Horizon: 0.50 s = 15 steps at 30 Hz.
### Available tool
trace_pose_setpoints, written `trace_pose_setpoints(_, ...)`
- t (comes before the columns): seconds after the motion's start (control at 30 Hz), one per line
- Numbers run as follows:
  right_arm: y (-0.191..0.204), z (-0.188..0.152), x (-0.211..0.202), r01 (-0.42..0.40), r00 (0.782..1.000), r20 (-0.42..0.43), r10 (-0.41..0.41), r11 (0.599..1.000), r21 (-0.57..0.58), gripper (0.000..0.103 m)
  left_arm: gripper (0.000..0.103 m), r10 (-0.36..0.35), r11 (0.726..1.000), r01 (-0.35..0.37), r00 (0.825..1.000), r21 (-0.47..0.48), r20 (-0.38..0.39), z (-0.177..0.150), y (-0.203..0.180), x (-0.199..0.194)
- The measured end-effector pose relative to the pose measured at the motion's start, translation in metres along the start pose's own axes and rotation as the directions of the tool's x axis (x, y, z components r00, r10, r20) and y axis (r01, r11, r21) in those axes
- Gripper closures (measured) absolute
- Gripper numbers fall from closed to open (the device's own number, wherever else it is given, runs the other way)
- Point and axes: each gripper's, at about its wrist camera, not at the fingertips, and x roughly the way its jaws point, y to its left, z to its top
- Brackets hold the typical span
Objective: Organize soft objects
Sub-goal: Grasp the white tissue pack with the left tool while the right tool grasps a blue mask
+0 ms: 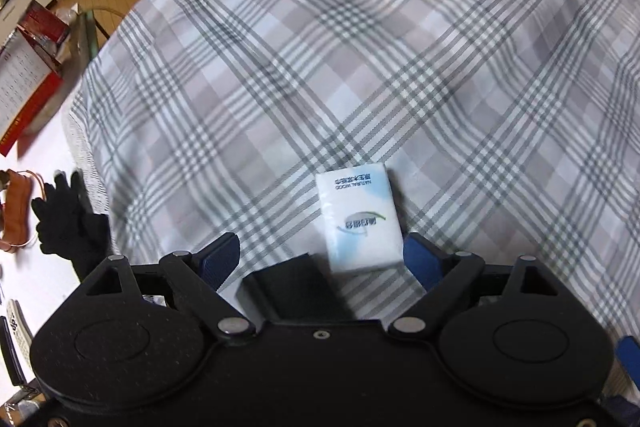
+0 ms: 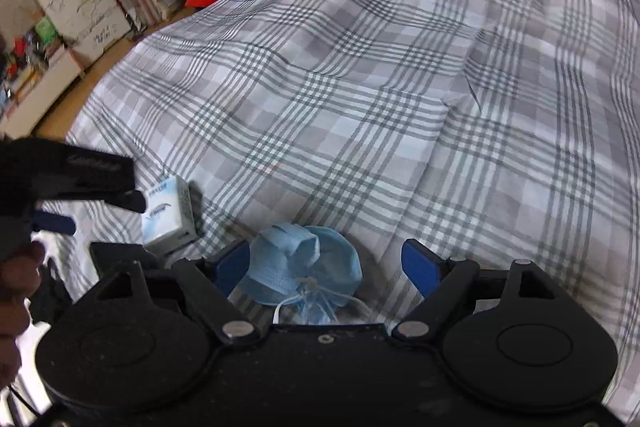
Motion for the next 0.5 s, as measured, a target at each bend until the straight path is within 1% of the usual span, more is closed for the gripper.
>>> trace_pose_setpoints(0.03, 0.002, 0.0, 0.0, 0.014, 1.0, 0.02, -0.014, 1.0, -0.01, 0.018, 0.017, 0.002, 1.0, -0.002, 1.0, -0.002, -0.004, 0.002, -0.003, 0.005)
trace_pose_setpoints(0.07, 0.004, -0.001, 0.0, 0.019, 0.999, 0.034, -0.018, 1.0, -0.021, 0.014, 0.017, 0.001, 1.0, -0.001, 1.0, -0.005, -0.01, 0.004, -0.006, 0.008)
trace_pose_setpoints(0.1, 0.005, -0.002, 0.001, 0.013, 0.999, 0.046, -0.011, 0.999, -0.037, 0.013, 0.017, -0.003, 1.0, 0.003, 1.0, -0.006, -0.016, 0.006, -0.008, 0.012)
trace_pose_setpoints(0.2, 0.008, -0.004, 0.004, -0.001, 0.998, 0.063, 0.005, 0.998, -0.069, 0.013, 0.017, 0.0, 1.0, 0.0, 1.0, 0.008, -0.021, 0.01, -0.018, 0.019)
trace_pose_setpoints(0.4, 0.011, -0.009, 0.015, -0.033, 0.998, 0.043, 0.037, 0.995, -0.091, 0.013, 0.017, 0.013, 1.0, -0.013, 0.999, 0.008, -0.036, 0.015, -0.029, 0.034)
trace_pose_setpoints(0.5, 0.009, -0.01, 0.019, -0.038, 0.999, 0.033, 0.041, 0.996, -0.079, 0.013, 0.017, 0.017, 1.0, -0.017, 0.999, 0.012, -0.043, 0.015, -0.032, 0.04)
